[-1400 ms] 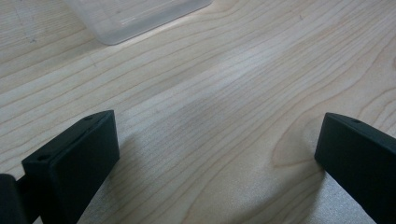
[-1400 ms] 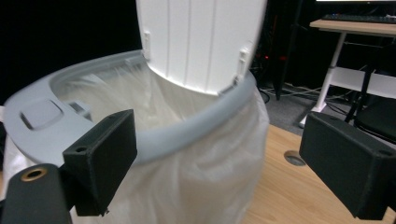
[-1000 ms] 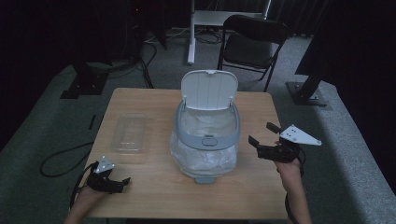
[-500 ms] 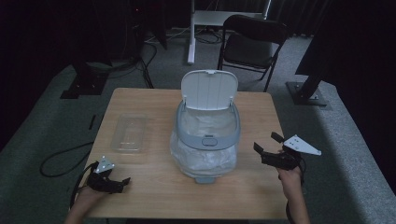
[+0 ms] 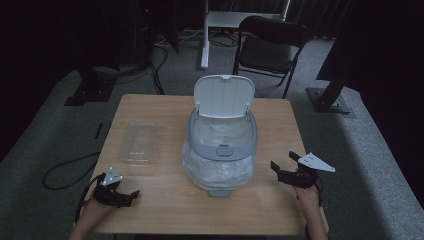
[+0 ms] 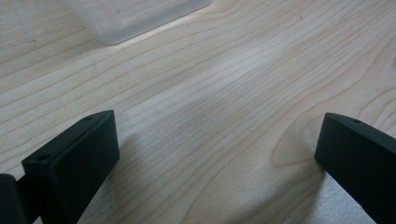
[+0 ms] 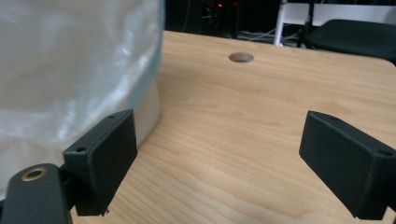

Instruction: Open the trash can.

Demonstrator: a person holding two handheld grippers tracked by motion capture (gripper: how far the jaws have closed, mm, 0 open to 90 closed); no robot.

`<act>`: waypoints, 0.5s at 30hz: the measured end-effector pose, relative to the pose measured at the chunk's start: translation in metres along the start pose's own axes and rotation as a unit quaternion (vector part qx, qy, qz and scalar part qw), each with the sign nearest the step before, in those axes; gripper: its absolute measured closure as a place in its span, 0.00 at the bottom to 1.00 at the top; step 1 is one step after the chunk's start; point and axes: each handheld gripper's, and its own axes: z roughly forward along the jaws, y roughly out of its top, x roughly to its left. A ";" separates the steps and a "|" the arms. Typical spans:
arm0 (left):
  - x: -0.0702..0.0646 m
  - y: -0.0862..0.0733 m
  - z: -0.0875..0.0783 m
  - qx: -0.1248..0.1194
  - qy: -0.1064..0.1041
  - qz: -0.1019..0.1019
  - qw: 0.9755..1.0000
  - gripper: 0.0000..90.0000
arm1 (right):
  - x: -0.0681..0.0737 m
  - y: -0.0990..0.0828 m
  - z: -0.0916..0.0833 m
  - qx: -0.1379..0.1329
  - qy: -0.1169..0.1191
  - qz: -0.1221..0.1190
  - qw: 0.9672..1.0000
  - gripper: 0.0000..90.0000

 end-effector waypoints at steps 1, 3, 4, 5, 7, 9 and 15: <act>0.000 0.000 0.000 0.000 0.000 0.000 1.000 0.01 | -0.001 -0.003 0.001 0.004 0.002 0.004 1.000 0.12; 0.000 0.000 0.000 0.000 0.000 0.000 1.000 0.01 | -0.004 -0.008 0.003 0.010 0.000 0.007 1.000 0.12; 0.000 0.000 0.000 -0.001 -0.002 -0.001 1.000 0.01 | -0.005 -0.010 0.004 0.011 -0.004 0.006 1.000 0.12; 0.000 0.000 0.000 -0.001 -0.002 -0.001 1.000 0.01 | -0.005 -0.010 0.004 0.011 -0.004 0.006 1.000 0.12; 0.000 0.000 -0.001 -0.001 -0.003 -0.001 1.000 0.01 | -0.007 -0.017 0.005 0.020 -0.014 0.012 1.000 0.12; 0.000 0.000 0.000 0.000 -0.001 0.001 1.000 0.01 | -0.008 -0.022 0.007 0.030 -0.025 0.008 0.999 0.12; 0.000 0.000 -0.001 0.001 0.003 -0.002 1.000 0.01 | -0.012 -0.034 0.011 0.046 -0.050 0.032 0.997 0.12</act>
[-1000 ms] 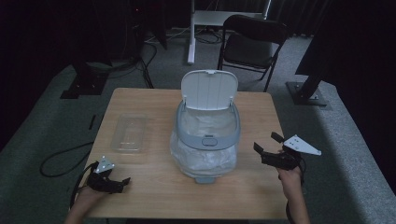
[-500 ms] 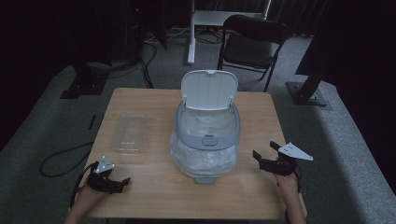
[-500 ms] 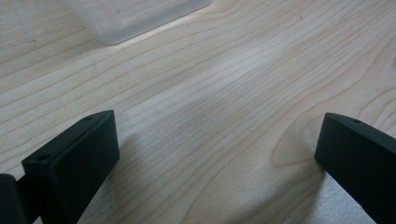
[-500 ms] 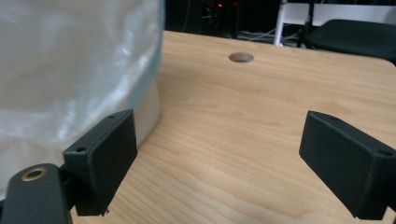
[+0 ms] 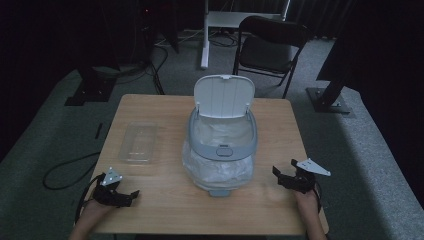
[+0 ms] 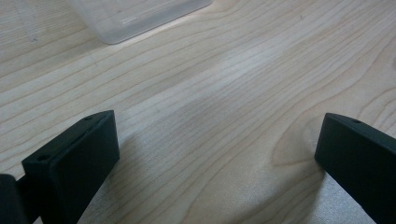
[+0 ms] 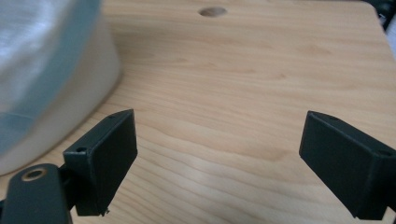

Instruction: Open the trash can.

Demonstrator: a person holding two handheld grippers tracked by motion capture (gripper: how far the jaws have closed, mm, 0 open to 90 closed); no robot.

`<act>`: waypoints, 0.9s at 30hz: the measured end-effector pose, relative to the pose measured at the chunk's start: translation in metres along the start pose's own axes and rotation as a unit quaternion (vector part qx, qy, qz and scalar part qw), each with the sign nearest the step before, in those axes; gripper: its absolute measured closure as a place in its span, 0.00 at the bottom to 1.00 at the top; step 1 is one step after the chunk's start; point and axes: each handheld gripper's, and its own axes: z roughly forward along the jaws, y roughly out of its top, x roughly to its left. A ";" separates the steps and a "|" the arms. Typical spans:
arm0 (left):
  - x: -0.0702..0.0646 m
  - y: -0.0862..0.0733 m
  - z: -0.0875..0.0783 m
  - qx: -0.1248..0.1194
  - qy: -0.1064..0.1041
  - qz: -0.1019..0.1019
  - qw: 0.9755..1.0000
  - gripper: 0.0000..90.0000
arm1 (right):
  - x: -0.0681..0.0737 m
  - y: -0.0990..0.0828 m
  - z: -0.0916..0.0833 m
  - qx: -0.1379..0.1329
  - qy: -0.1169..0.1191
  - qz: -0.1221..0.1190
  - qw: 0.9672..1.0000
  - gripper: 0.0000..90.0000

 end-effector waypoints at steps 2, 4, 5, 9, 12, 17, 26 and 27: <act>0.000 0.000 0.000 0.000 0.001 -0.001 1.000 0.01 | -0.001 -0.003 0.001 0.008 -0.012 0.001 1.000 0.12; 0.000 0.000 0.000 0.000 0.002 -0.003 1.000 0.01 | -0.001 -0.006 0.004 0.019 -0.029 0.001 0.999 0.12; 0.000 0.000 0.000 0.000 0.002 -0.003 1.000 0.01 | 0.000 -0.007 0.005 0.024 -0.031 0.004 0.999 0.12; 0.001 -0.001 -0.001 -0.001 -0.001 -0.006 1.000 0.01 | 0.000 -0.011 0.008 0.036 -0.036 0.011 0.999 0.12; 0.004 0.000 -0.003 0.000 -0.006 -0.023 1.000 0.01 | 0.001 -0.012 0.011 0.049 -0.045 0.012 0.998 0.12; 0.006 0.006 -0.013 -0.022 -0.011 -0.040 0.999 0.01 | -0.001 -0.012 0.013 0.079 -0.065 0.016 0.995 0.12; 0.018 0.025 -0.032 -0.069 0.000 -0.076 0.995 0.01 | -0.005 -0.012 0.017 0.125 -0.077 0.034 0.989 0.12; 0.019 0.028 -0.033 -0.070 0.004 -0.078 0.994 0.01 | -0.005 -0.012 0.018 0.129 -0.080 0.035 0.988 0.13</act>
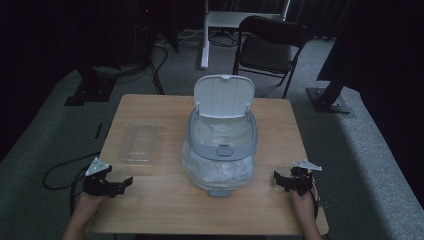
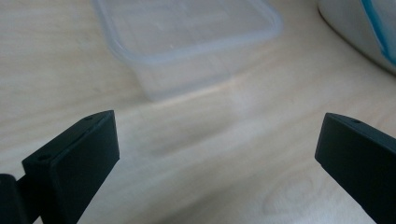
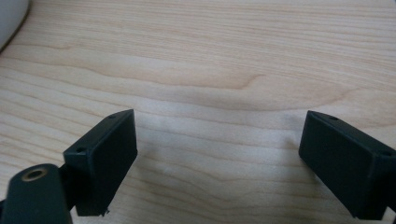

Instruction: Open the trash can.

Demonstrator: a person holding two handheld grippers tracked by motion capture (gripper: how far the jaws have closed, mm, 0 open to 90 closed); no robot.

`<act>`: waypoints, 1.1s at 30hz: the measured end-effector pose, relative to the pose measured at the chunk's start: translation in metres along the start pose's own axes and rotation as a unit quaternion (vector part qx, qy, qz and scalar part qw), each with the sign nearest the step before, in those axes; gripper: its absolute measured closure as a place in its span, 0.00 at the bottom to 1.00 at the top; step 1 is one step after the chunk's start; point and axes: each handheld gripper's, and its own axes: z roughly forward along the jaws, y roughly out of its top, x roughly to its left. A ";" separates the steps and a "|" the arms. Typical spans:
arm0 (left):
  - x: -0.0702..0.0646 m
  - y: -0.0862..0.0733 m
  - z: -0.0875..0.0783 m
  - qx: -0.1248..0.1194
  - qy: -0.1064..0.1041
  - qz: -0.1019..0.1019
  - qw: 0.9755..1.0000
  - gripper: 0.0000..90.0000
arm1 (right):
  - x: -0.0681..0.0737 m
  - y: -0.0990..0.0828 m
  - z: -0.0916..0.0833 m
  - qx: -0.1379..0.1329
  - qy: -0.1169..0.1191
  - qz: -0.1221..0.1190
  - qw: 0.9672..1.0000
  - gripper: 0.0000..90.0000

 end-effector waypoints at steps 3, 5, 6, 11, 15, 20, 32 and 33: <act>0.003 0.009 0.001 0.001 0.013 -0.008 1.000 0.01 | 0.001 -0.001 0.000 0.001 -0.013 0.000 1.000 0.14; 0.006 0.015 0.002 0.006 0.023 -0.012 1.000 0.01 | 0.004 -0.001 0.000 0.005 -0.028 -0.003 1.000 0.14; 0.006 0.017 0.003 0.006 0.026 -0.014 1.000 0.01 | 0.005 -0.001 0.000 0.006 -0.036 -0.002 0.999 0.14; 0.009 0.028 0.006 0.002 0.027 -0.020 0.999 0.01 | 0.007 -0.003 -0.002 0.006 -0.040 0.002 0.999 0.14; 0.014 0.039 0.009 -0.001 0.031 -0.034 0.999 0.01 | 0.007 -0.003 -0.002 0.006 -0.040 0.002 0.999 0.14; 0.023 0.053 0.016 -0.013 0.039 -0.059 0.997 0.01 | 0.007 -0.003 -0.002 0.006 -0.040 0.003 0.999 0.14; 0.046 0.079 0.038 -0.008 0.020 -0.094 0.995 0.01 | 0.007 -0.003 -0.002 0.006 -0.040 0.003 0.999 0.14; 0.048 0.081 0.040 -0.005 0.021 -0.095 0.995 0.01 | 0.007 -0.003 -0.002 0.006 -0.040 0.003 0.999 0.14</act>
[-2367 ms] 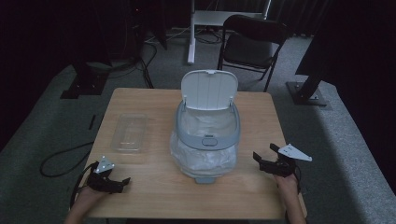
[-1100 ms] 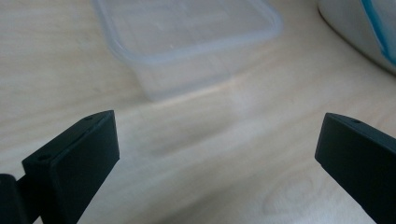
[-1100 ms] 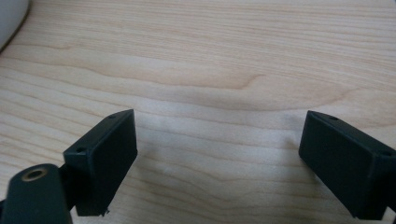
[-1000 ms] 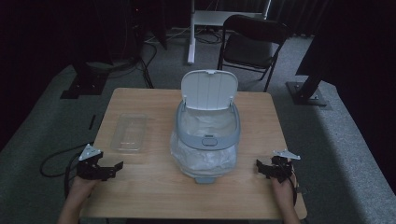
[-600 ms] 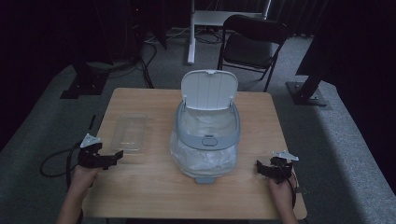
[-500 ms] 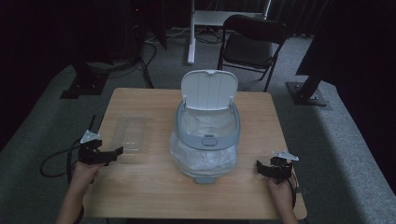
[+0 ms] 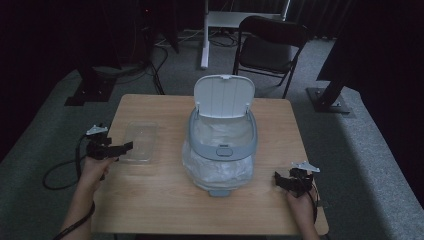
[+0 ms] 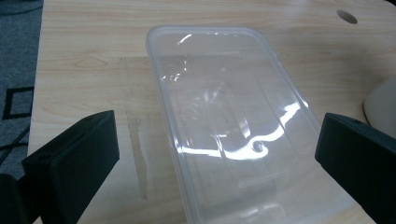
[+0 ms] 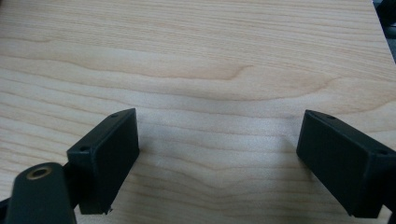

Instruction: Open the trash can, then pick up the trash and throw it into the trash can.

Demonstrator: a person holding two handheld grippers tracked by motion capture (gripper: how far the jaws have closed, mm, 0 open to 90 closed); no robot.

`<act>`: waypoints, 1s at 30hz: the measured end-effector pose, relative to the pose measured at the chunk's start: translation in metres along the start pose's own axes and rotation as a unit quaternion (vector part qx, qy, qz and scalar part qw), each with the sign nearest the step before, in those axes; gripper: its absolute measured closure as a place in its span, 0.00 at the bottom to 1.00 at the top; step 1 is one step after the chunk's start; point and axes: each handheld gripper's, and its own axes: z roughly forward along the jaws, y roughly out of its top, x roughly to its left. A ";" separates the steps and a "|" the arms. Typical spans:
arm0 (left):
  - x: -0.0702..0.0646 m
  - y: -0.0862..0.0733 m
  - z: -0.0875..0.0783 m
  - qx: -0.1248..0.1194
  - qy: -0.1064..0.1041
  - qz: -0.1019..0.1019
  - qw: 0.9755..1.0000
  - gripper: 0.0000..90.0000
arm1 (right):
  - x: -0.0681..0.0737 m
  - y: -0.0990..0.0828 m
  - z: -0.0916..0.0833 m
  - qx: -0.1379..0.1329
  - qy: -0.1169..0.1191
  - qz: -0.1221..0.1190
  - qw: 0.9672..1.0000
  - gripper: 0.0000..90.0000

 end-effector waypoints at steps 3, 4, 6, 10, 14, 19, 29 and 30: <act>0.003 0.007 0.009 0.016 0.000 0.008 1.000 0.01 | 0.000 0.000 0.000 0.000 0.000 0.000 1.000 0.14; 0.004 0.009 0.012 0.020 0.002 0.011 1.000 0.01 | 0.000 0.000 0.000 0.000 0.000 0.000 1.000 0.14; 0.007 0.012 0.017 0.025 -0.004 0.006 1.000 0.01 | 0.000 0.000 0.000 0.000 0.000 0.000 1.000 0.14; 0.012 0.017 0.028 0.034 -0.003 -0.002 0.999 0.01 | 0.000 0.000 0.000 0.000 0.000 0.000 1.000 0.14; 0.017 0.022 0.035 0.035 -0.011 -0.010 0.999 0.01 | 0.000 0.000 0.000 0.000 0.000 0.000 1.000 0.14; 0.026 0.033 0.050 0.049 -0.011 -0.020 0.999 0.01 | 0.000 0.000 0.000 0.000 0.000 0.000 1.000 0.14; 0.043 0.036 0.071 0.080 -0.017 -0.053 0.995 0.01 | 0.000 0.000 0.000 0.000 0.001 -0.001 1.000 0.14; 0.044 0.036 0.072 0.084 -0.019 -0.055 0.995 0.01 | 0.000 0.000 0.000 0.000 0.001 -0.001 1.000 0.14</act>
